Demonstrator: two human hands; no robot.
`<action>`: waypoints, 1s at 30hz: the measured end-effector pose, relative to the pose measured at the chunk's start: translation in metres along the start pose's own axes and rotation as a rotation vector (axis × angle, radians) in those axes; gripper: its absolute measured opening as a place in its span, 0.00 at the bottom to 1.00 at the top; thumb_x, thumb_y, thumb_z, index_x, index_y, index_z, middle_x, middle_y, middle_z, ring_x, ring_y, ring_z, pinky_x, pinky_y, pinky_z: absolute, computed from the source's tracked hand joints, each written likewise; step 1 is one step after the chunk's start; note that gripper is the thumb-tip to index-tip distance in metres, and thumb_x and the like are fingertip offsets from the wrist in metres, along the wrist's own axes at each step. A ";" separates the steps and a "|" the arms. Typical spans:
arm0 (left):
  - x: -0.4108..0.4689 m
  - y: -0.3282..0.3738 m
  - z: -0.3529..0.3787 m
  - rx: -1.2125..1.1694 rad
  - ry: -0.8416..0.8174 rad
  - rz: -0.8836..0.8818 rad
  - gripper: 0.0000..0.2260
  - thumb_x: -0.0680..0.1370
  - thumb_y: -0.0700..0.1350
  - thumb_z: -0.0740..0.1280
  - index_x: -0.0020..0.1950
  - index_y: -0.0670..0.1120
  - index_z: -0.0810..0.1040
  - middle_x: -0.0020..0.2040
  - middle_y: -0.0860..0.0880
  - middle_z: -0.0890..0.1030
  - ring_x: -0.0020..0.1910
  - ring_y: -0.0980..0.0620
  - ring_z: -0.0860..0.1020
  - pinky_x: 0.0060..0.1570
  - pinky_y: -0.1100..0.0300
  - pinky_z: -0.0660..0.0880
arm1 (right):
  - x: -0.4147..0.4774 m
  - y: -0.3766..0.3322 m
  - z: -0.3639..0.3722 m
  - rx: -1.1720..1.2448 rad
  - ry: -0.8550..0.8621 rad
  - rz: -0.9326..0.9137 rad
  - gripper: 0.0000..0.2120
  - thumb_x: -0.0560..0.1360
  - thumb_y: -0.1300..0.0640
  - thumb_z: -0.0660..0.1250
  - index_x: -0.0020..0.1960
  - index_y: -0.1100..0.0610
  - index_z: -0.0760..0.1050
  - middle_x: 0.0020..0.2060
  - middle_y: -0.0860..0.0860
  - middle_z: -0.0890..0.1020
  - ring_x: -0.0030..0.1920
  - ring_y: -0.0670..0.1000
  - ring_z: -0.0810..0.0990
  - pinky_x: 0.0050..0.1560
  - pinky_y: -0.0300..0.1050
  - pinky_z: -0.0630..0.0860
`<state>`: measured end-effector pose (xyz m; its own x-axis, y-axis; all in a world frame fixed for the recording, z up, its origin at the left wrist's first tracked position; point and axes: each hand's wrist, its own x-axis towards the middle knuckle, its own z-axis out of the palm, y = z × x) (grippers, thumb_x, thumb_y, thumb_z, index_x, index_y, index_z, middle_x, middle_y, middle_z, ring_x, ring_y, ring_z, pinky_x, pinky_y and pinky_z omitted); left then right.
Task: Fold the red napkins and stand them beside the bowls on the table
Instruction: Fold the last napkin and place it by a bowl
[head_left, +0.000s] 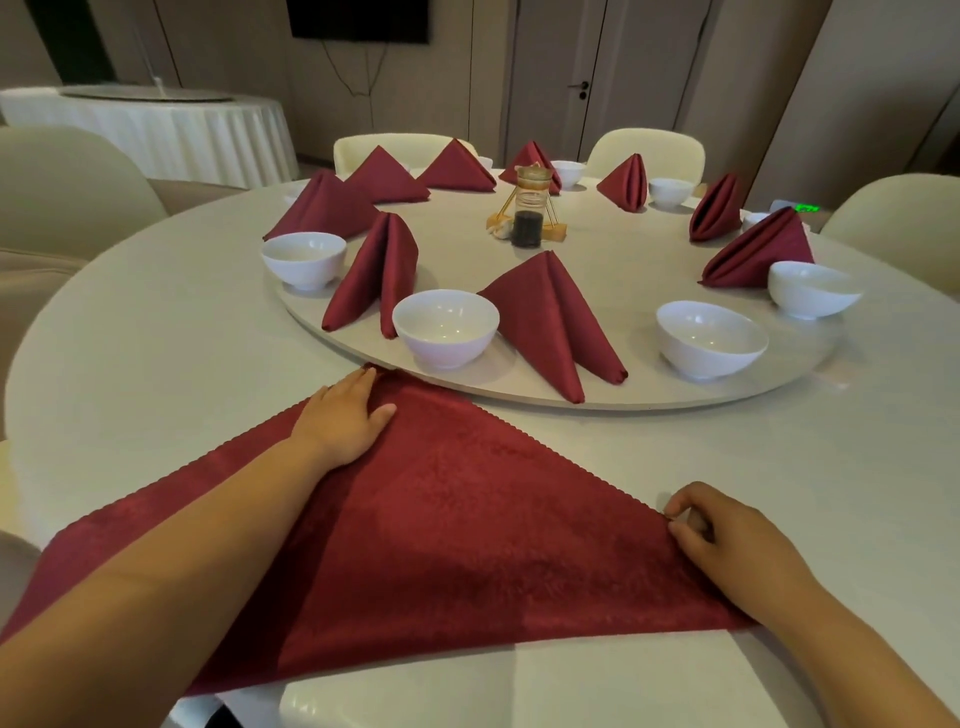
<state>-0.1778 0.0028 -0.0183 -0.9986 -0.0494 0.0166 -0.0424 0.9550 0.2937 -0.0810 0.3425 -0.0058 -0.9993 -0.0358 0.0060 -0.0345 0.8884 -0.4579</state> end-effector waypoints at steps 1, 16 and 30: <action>0.001 -0.001 0.001 0.018 0.015 -0.027 0.29 0.80 0.54 0.56 0.76 0.42 0.51 0.75 0.44 0.56 0.74 0.47 0.56 0.71 0.53 0.53 | -0.001 0.000 -0.001 0.005 -0.007 -0.004 0.15 0.76 0.59 0.62 0.37 0.43 0.64 0.29 0.45 0.74 0.33 0.42 0.72 0.31 0.34 0.64; -0.035 0.007 -0.025 0.121 0.181 0.055 0.13 0.80 0.48 0.58 0.60 0.47 0.77 0.61 0.48 0.76 0.60 0.47 0.73 0.58 0.56 0.64 | -0.007 -0.012 0.002 -0.191 0.030 -0.019 0.13 0.78 0.59 0.57 0.59 0.48 0.72 0.50 0.44 0.78 0.49 0.45 0.74 0.41 0.38 0.66; -0.122 0.003 0.004 0.177 -0.081 0.058 0.49 0.55 0.68 0.29 0.76 0.53 0.47 0.77 0.52 0.47 0.75 0.55 0.45 0.71 0.59 0.41 | -0.017 -0.039 0.011 -0.327 0.247 -0.138 0.17 0.65 0.68 0.64 0.53 0.60 0.80 0.50 0.59 0.81 0.50 0.62 0.79 0.50 0.51 0.75</action>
<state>-0.0565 0.0130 -0.0230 -0.9984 0.0238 -0.0510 0.0174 0.9923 0.1222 -0.0621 0.3038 0.0017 -0.9565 -0.0888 0.2778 -0.1297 0.9827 -0.1326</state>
